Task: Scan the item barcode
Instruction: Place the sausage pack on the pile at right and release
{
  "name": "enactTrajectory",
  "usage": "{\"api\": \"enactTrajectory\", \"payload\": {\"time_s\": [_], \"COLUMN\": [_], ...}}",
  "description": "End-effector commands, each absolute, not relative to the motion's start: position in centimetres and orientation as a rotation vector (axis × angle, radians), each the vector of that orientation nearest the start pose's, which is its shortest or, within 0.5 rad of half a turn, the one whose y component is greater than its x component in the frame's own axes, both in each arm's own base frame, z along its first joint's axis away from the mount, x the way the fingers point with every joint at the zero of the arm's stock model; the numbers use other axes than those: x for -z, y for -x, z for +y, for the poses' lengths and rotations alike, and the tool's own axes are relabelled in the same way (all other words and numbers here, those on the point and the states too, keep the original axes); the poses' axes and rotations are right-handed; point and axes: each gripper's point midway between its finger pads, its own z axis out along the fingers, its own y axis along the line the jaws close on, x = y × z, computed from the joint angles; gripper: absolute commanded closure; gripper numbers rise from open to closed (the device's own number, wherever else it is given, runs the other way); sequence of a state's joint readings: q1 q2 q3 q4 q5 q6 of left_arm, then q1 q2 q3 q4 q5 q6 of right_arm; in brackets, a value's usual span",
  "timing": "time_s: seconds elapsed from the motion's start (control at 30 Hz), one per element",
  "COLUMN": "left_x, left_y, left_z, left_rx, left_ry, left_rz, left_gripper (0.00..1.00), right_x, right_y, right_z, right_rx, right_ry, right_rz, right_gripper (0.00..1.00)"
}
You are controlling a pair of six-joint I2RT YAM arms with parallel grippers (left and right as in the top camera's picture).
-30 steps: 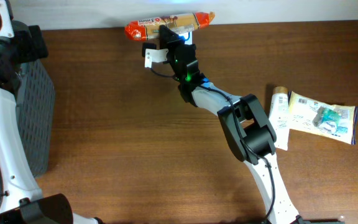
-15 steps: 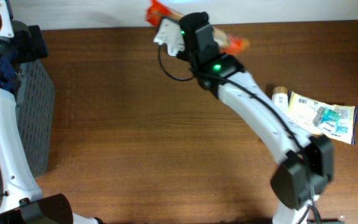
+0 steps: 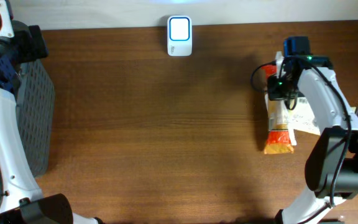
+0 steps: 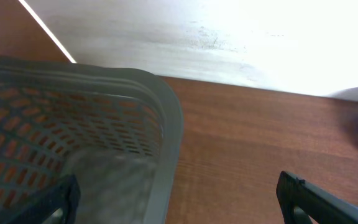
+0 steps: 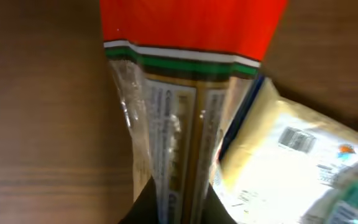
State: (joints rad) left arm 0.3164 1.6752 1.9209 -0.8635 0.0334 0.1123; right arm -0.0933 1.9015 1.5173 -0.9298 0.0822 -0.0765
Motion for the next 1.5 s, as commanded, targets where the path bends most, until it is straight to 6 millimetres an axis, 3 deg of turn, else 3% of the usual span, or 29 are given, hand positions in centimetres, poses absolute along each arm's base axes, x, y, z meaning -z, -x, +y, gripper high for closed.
{"api": "enactTrajectory", "payload": {"time_s": [0.0,0.03,0.07,0.17,0.23,0.3,0.37,0.47,0.53,0.6,0.73,0.8,0.83,0.93,1.07,1.13,1.33,1.43,1.47], "left_x": [-36.4,-36.4,-36.4,-36.4,-36.4,-36.4,-36.4,-36.4,-36.4,-36.4,-36.4,-36.4,-36.4,-36.4,-36.4,-36.4,-36.4,-36.4,-36.4], "left_y": [-44.7,-44.7,-44.7,-44.7,-44.7,-44.7,-44.6,-44.6,-44.6,-44.6,-44.6,-44.6,-44.6,-44.6,-44.6,-44.6,-44.6,-44.6,-44.6], "left_z": [14.0,14.0,14.0,14.0,14.0,14.1,14.1,14.1,14.1,14.1,14.1,14.1,14.1,14.1,14.1,14.1,14.1,14.1,14.1], "left_rx": [-0.216,-0.216,-0.216,-0.216,-0.216,-0.217,-0.217,-0.217,-0.217,-0.217,-0.217,-0.217,-0.217,-0.217,-0.217,-0.217,-0.217,-0.217,-0.217], "left_ry": [0.186,0.186,0.186,0.186,0.186,0.188,0.188,0.188,0.188,0.188,0.188,0.188,0.188,0.188,0.188,0.188,0.188,0.188,0.188], "left_rz": [2.157,2.157,2.157,2.157,2.157,2.157,2.157,2.157,2.157,2.157,2.157,2.157,2.157,2.157,2.157,2.157,2.157,2.157,2.157], "left_gripper": [0.01,0.01,0.01,0.01,0.01,0.01,0.01,0.01,0.01,0.01,0.01,0.01,0.01,0.01,0.01,0.01,0.01,0.01,0.01], "right_x": [-10.2,-11.0,-13.0,-22.7,-31.7,-36.4,-39.8,-42.7,-43.1,-43.0,-43.7,-44.3,-44.2,-40.6,-31.4,-28.5,-19.5,-15.7,-15.7], "right_y": [-41.6,-41.5,-41.8,-42.0,-38.3,-33.9,-28.8,-24.3,-23.1,-22.0,-23.5,-24.9,-25.3,-25.4,-23.6,-23.1,-24.5,-24.6,-24.6], "right_z": [-9.0,-9.1,-8.4,-4.7,-0.9,1.3,2.5,2.9,1.6,1.7,0.6,0.2,0.1,0.1,-0.4,-1.1,-1.4,-1.1,-1.1], "right_rx": [0.247,0.238,0.18,-0.099,-0.29,-0.313,-0.304,-0.279,-0.164,-0.165,-0.08,-0.036,-0.025,-0.064,-0.081,-0.103,-0.105,-0.121,-0.118], "right_ry": [-0.172,-0.232,-0.237,-0.164,-0.042,0.025,0.066,0.087,0.081,0.08,0.08,0.081,0.086,0.019,-0.056,-0.126,-0.155,-0.164,-0.167], "right_rz": [2.85,2.839,2.811,2.654,2.517,2.432,2.348,2.236,2.216,2.224,2.152,1.988,1.906,1.707,1.473,1.396,1.482,1.636,1.635], "right_gripper": [0.01,0.02,0.01,0.01,0.01,0.01,0.01,0.01,0.01,0.01,0.01,0.01,0.01,0.01,0.01,0.01,0.01,0.01,0.01]}}
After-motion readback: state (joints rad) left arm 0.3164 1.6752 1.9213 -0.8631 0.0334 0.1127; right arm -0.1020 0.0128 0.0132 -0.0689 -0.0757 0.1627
